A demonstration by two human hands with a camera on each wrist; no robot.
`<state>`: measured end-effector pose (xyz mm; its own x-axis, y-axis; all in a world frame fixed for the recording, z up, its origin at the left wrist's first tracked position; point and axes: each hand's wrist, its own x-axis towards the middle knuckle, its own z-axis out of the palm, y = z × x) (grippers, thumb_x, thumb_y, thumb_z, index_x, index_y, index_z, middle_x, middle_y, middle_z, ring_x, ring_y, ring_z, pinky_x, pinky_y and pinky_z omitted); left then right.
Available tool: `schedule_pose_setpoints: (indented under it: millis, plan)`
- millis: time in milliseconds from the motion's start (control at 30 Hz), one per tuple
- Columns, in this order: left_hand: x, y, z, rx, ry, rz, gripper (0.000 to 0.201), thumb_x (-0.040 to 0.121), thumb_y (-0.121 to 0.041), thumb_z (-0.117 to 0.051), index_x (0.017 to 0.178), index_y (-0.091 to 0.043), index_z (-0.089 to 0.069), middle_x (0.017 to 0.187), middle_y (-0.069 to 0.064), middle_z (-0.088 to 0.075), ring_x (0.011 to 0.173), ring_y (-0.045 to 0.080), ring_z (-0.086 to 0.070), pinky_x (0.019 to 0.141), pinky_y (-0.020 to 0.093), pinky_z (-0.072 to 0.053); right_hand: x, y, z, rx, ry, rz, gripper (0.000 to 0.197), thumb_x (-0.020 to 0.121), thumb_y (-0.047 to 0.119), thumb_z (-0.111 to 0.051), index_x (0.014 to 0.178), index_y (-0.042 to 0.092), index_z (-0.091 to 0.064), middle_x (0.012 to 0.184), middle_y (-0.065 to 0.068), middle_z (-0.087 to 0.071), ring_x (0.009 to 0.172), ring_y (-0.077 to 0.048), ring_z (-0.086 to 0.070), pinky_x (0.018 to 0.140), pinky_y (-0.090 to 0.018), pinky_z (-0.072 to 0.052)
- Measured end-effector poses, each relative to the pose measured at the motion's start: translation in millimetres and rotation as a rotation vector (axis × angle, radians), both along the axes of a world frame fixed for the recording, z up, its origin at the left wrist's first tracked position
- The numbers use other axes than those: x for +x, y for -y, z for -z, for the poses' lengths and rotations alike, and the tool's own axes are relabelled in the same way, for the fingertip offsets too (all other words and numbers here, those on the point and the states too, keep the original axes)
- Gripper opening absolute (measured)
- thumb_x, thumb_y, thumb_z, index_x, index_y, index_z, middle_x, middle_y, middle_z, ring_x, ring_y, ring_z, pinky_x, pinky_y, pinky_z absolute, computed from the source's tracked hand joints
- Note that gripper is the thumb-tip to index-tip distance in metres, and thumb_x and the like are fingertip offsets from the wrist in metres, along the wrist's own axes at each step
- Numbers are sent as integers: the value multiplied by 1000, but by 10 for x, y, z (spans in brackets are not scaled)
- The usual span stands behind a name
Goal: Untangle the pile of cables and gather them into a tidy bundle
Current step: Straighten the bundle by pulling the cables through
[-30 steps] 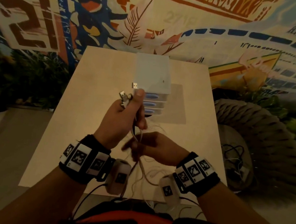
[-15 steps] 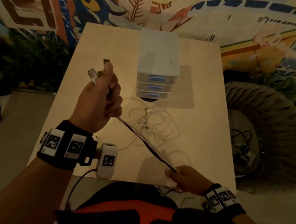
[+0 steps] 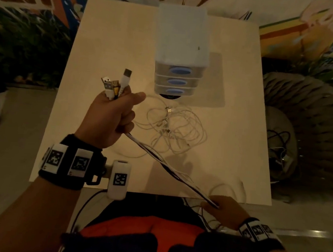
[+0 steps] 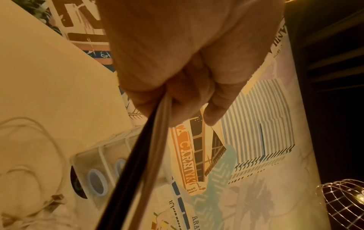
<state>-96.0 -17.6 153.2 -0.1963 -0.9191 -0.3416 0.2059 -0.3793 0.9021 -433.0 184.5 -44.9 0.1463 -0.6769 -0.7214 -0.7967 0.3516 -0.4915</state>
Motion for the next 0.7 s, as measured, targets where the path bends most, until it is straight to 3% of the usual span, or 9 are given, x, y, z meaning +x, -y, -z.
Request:
schedule_pose_setpoints:
  millis: [67, 233, 333, 433, 500, 600, 700]
  plan:
    - [15, 10, 30, 11, 4, 14, 53, 99, -7, -55, 74, -21, -10, 60, 2, -7, 42, 15, -7, 40, 18, -17, 15, 17, 55, 2, -25, -10, 35, 95, 57, -55, 76, 30, -66, 71, 7, -64, 70, -5, -62, 66, -22, -47]
    - [107, 43, 80, 18, 34, 4, 53, 99, -8, -56, 76, -20, -10, 61, 3, -7, 41, 13, -9, 40, 17, -17, -8, 142, 32, 72, -37, -122, 37, 89, 55, -66, 61, 32, -55, 62, 9, -55, 62, -3, -55, 58, -16, -38]
    - [162, 51, 121, 10, 35, -11, 52, 99, -10, -57, 76, -20, -11, 61, 3, -8, 42, 13, -9, 40, 18, -18, 15, 140, 23, 163, -46, -184, 30, 91, 57, -61, 76, 32, -66, 76, 9, -67, 72, -3, -63, 68, -19, -47]
    - [209, 43, 146, 5, 35, -29, 51, 99, -12, -58, 77, -20, -12, 60, 2, -10, 39, 10, -13, 39, 17, -20, -22, 39, 46, 303, -114, -223, 38, 94, 61, -53, 71, 34, -68, 69, 11, -68, 68, -6, -66, 71, -22, -52]
    - [264, 55, 150, 1, 37, -40, 51, 100, -10, -55, 76, -20, -11, 61, 2, -10, 39, 9, -14, 39, 17, -20, -167, -65, 37, 346, -170, -181, 46, 93, 64, -50, 66, 34, -71, 65, 8, -67, 66, -10, -67, 72, -25, -54]
    - [362, 102, 161, 13, 3, -46, 52, 100, -11, -54, 77, -20, -9, 61, 1, -9, 38, 8, -14, 39, 16, -20, -410, -259, -8, 341, -217, -11, 45, 95, 60, -54, 66, 29, -72, 62, 8, -62, 53, -1, -57, 62, -18, -47]
    - [354, 109, 200, 17, 2, -29, 52, 100, -11, -55, 77, -20, -9, 61, 0, -9, 39, 9, -13, 39, 17, -19, -422, -407, 27, 351, -247, 69, 38, 92, 61, -59, 77, 30, -73, 72, 9, -70, 66, -2, -64, 65, -16, -48]
